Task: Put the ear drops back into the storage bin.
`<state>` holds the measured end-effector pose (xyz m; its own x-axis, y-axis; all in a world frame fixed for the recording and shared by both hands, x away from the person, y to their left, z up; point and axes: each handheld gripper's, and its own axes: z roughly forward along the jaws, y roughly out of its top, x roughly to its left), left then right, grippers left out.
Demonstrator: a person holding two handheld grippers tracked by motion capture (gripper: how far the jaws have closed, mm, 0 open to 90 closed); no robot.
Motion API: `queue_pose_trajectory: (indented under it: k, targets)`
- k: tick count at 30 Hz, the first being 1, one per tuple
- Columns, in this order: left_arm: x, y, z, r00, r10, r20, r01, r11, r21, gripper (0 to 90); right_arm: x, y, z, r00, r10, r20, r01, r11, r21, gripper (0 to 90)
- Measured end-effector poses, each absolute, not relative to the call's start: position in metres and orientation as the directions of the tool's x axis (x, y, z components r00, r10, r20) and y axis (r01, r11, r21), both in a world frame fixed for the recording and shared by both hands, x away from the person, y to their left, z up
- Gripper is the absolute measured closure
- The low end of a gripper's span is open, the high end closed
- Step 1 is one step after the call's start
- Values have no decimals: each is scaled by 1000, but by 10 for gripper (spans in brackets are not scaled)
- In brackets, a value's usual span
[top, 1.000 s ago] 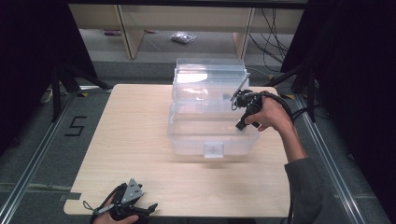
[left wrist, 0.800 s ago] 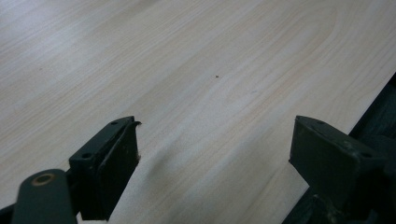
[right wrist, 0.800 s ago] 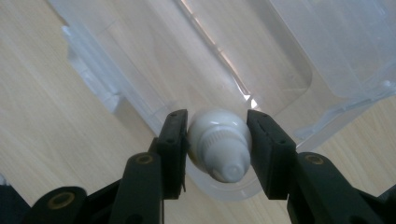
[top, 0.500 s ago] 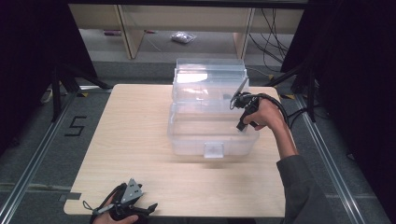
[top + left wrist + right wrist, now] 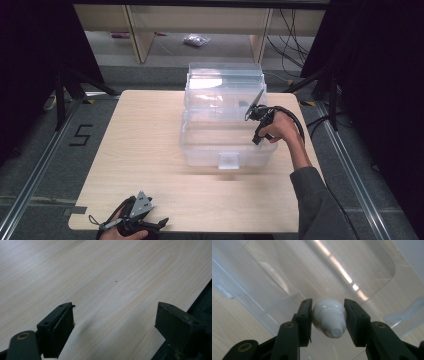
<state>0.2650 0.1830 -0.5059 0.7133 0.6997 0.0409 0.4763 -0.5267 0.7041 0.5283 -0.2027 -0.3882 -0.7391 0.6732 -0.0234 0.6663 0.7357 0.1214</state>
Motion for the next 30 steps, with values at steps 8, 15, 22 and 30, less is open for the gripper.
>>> queue_pose_trajectory:
  k: [8,15,22,30]
  targets:
    - [265,183,-506,717,696,47,474,-536,699,149,531,-204,-396,-717,696,-21,693,716,83,602]
    - [265,183,-505,719,694,49,472,-538,698,149,534,-200,-407,-708,706,-16,704,708,61,603]
    - [265,183,-506,718,695,47,473,-536,699,149,538,-200,-417,-723,691,-17,689,722,55,603]
    - [264,183,-506,714,699,39,475,-525,706,149,538,-198,-419,-713,701,-13,699,713,54,602]
